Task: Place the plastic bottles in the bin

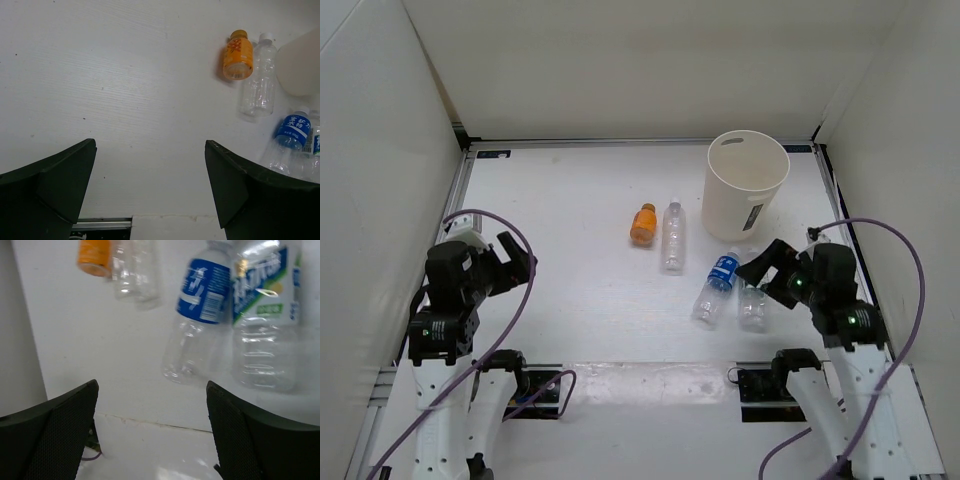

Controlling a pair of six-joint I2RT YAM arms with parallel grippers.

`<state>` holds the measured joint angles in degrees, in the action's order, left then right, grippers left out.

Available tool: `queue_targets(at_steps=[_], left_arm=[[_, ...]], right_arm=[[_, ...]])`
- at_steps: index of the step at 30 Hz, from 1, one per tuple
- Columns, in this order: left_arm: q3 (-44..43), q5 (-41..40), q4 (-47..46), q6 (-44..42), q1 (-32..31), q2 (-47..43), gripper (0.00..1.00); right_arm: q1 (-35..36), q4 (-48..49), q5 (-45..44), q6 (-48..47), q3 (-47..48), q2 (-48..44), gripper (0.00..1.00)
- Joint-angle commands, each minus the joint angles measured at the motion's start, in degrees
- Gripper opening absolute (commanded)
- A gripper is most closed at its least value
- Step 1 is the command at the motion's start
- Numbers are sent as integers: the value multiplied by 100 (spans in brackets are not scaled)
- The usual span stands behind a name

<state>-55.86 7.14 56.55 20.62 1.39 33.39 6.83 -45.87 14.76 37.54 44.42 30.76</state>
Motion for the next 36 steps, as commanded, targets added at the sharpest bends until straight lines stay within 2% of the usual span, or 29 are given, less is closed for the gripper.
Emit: queue_targets(at_steps=[1, 6, 12, 18, 26, 30, 36], left_arm=[[22, 174, -154, 38, -7, 71, 100], [-4, 209, -136, 21, -7, 151, 100], [4, 192, -136, 21, -7, 115, 100], [4, 174, -136, 30, -16, 98, 100], [4, 192, -127, 30, -16, 124, 100], [4, 183, -136, 30, -7, 116, 100], [13, 192, -118, 21, 10, 124, 100]], right_arm=[[-357, -432, 176, 96, -215, 456, 90], [-613, -344, -52, 253, -549, 483, 90], [-122, -362, -1192, 859, -531, 579, 90], [362, -476, -1871, 1150, -303, 1343, 90], [863, -897, -2531, 1194, 320, 3205, 90], [960, -968, -2645, 1124, 558, 3577, 90], [856, -1003, -2804, 827, 787, 3559, 90]])
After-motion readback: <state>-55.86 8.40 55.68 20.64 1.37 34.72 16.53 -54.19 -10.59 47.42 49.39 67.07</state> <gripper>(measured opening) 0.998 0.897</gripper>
